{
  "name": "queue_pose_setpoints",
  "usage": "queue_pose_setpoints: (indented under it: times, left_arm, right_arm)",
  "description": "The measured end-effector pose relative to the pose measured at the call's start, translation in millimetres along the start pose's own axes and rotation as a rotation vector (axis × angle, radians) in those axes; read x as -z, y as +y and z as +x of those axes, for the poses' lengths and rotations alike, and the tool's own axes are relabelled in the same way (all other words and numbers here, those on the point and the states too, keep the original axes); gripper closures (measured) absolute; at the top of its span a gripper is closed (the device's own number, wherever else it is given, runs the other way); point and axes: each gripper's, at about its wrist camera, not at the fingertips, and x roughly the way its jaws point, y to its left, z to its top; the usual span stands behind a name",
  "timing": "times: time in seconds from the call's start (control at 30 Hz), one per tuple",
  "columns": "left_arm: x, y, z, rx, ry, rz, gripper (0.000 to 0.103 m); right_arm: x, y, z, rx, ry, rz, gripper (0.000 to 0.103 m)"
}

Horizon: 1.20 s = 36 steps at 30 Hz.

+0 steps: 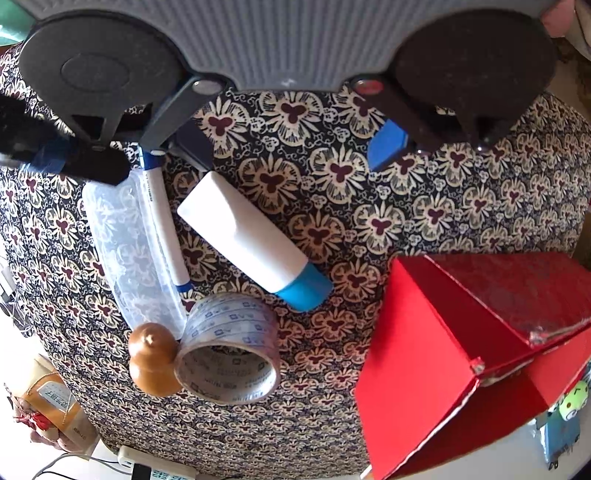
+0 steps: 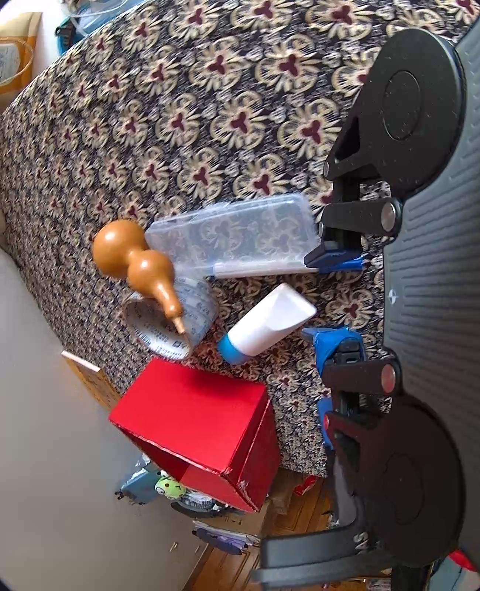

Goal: Organize rigid objects
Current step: 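Close the right gripper around the white bottle's body, then lift the bottle with the right gripper and carry it over the red box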

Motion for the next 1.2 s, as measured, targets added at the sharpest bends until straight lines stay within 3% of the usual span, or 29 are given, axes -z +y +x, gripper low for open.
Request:
queue_pose_setpoints:
  times: [0.27, 0.4, 0.57, 0.7, 0.87, 0.97, 1.2]
  left_arm:
    - [3, 19, 0, 0.067, -0.035, -0.016, 0.013]
    - [5, 31, -4, 0.144, -0.064, -0.041, 0.013]
    - [8, 35, -4, 0.169, -0.1, -0.013, 0.013]
    - [7, 38, -1, 0.228, -0.107, 0.003, 0.013]
    - [4, 40, 7, 0.242, -0.113, 0.048, 0.013]
    - [0, 39, 15, 0.223, -0.102, 0.082, 0.013]
    - [-16, 35, 29, 0.217, -0.105, 0.112, 0.014]
  right_arm:
    - [-26, 26, 32, -0.029, -0.003, -0.089, 0.084]
    - [-35, 40, 59, -0.016, 0.02, -0.153, 0.084]
    - [-43, 44, 86, 0.018, 0.033, -0.185, 0.084]
    - [-41, 39, 100, 0.02, 0.084, -0.148, 0.083]
    - [-33, 31, 104, -0.113, 0.18, -0.023, 0.084]
    - [-32, 30, 106, -0.077, 0.156, -0.017, 0.086]
    - [-30, 32, 107, -0.091, 0.128, 0.008, 0.086]
